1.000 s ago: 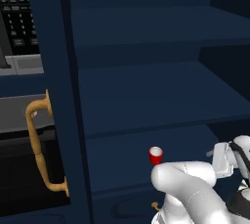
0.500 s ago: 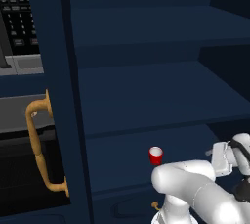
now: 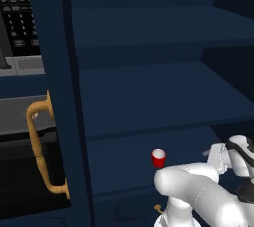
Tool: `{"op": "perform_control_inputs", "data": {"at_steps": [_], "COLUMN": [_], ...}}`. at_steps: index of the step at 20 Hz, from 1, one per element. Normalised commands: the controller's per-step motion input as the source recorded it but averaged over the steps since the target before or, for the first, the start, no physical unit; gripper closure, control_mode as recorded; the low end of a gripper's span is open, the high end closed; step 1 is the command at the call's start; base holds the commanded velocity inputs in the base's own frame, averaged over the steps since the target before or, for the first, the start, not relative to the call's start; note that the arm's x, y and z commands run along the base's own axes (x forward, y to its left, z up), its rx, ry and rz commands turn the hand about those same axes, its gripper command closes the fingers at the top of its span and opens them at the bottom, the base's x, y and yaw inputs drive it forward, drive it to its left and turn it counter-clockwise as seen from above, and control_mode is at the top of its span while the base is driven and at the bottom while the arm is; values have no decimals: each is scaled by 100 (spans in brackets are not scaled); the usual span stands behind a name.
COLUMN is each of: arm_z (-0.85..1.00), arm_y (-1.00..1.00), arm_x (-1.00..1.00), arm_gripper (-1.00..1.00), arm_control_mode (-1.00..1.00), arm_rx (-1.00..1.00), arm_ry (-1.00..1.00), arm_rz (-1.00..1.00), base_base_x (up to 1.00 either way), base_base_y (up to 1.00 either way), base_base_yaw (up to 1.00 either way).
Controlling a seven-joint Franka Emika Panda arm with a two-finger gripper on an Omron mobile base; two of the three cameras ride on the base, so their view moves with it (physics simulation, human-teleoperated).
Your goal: Pick the kettle from the counter and place it on the tray. Then pick the mug from the cabinet and place it on the tray. Then close the cabinet doors.
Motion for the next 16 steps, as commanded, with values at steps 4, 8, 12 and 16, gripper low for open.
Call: {"op": "perform_control_inputs", "data": {"at_steps": [4,8,12,16], "arm_z": [-4,-7,-12,-19], "arm_y": [3,21,48,39], "arm_x": [27,33,24,10], "arm_gripper": [-100,-100,-100,-100], "arm_control_mode": [-100,-100,-100,-100], "arm_rx": [0,0,0,0], "arm_ry": [0,1,0,3], "arm_rz": [-17,-16,-10,-5], "base_base_x": [0,0,0,0], "base_base_y": [0,0,0,0], "base_base_yaw": [0,0,0,0]}}
